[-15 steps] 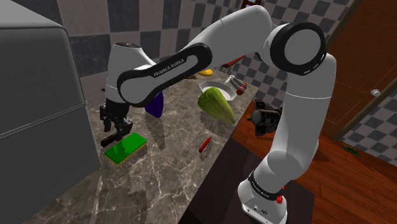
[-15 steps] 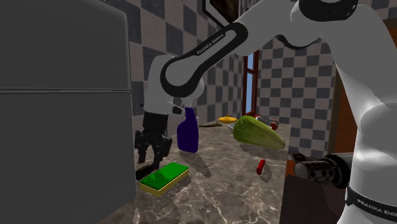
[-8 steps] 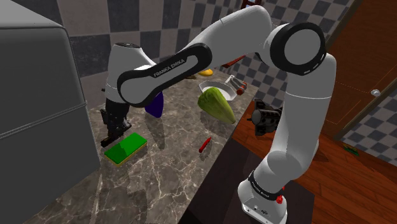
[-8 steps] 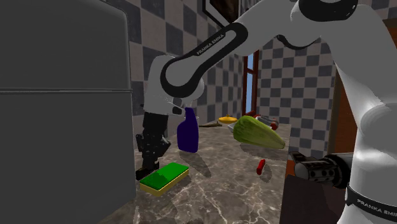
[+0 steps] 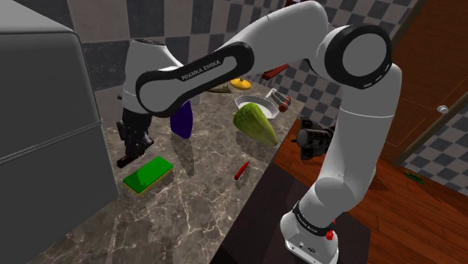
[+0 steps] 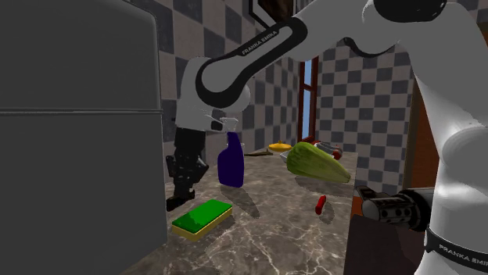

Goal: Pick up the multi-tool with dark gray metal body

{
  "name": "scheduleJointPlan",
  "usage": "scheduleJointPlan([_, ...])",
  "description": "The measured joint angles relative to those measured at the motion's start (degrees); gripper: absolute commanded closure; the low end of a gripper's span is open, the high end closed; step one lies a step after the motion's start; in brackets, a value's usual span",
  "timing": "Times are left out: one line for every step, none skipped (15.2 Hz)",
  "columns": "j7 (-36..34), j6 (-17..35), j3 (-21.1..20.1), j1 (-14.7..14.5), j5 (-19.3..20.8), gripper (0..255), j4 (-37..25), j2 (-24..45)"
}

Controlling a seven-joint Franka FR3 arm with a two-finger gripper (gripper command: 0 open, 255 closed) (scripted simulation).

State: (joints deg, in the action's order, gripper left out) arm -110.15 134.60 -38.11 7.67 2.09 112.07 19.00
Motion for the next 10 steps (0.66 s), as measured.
scheduleJointPlan([0.2,-0.4,-0.2,0.2,-0.4,255,0.0,-0.5])
scheduleJointPlan([0.3,-1.2,-0.3,0.4,-0.7,255,-0.4,-0.9])
scheduleJointPlan([0.5,-1.9,-0.5,0.6,-1.0,255,-0.8,-1.4])
scheduleJointPlan([0.5,-2.6,-0.7,0.7,-1.3,255,-1.1,-1.8])
scheduleJointPlan([0.7,-3.3,-0.9,0.9,-1.7,255,-1.2,-2.4])
scheduleJointPlan([0.8,-3.9,-0.9,1.0,-1.8,255,-1.7,-2.6])
scheduleJointPlan([0.9,-4.6,-1.0,1.1,-2.1,255,-2.1,-3.0])
scheduleJointPlan([1.1,-5.3,-1.1,1.3,-2.4,255,-2.4,-3.4])
scheduleJointPlan([1.1,-6.0,-1.3,1.4,-2.7,255,-2.8,-3.8])
scheduleJointPlan([1.1,-6.4,-1.4,1.4,-2.8,255,-3.0,-4.1])
